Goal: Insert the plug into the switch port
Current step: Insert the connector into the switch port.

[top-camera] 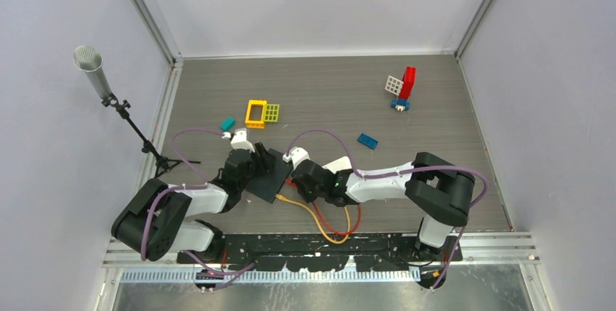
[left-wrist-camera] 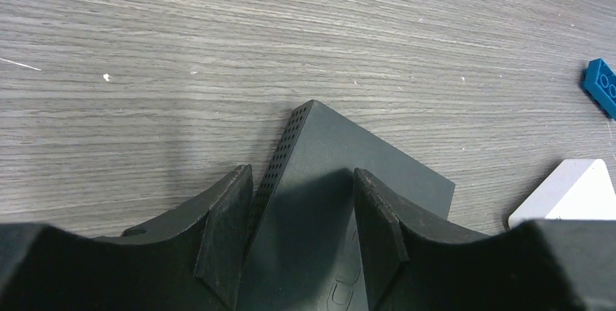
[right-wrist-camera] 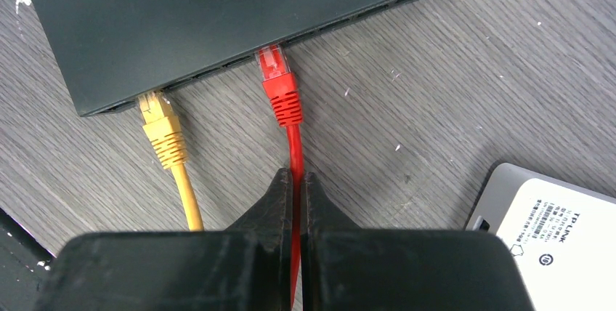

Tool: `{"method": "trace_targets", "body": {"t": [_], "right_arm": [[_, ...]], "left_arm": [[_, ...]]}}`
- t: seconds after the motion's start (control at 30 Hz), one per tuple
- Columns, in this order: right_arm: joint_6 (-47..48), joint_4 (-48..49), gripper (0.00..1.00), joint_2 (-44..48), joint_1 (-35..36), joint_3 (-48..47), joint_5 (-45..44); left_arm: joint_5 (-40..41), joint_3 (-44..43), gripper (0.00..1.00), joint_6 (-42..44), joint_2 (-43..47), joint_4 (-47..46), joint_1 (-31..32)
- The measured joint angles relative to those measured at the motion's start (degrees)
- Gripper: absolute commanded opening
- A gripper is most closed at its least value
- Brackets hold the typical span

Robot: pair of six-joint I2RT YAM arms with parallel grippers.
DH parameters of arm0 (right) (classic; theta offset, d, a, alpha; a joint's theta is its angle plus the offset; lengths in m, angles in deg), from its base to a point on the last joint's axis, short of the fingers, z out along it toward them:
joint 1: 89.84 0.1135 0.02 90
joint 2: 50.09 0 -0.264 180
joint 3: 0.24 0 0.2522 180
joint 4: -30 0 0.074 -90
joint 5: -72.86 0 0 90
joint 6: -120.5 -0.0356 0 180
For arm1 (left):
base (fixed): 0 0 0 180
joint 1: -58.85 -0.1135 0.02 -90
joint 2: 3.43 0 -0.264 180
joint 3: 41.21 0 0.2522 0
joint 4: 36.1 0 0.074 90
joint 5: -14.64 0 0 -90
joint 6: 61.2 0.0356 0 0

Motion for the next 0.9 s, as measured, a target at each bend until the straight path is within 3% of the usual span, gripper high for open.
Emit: {"method": "trace_targets", "body": {"t": [0.9], "right_arm": [[6.78, 0.26, 0.00, 0.28, -0.33, -0.11, 0.44]], "left_arm": [[1.95, 0.15, 0.51, 0.52, -2.23, -3.74, 1.03]]}}
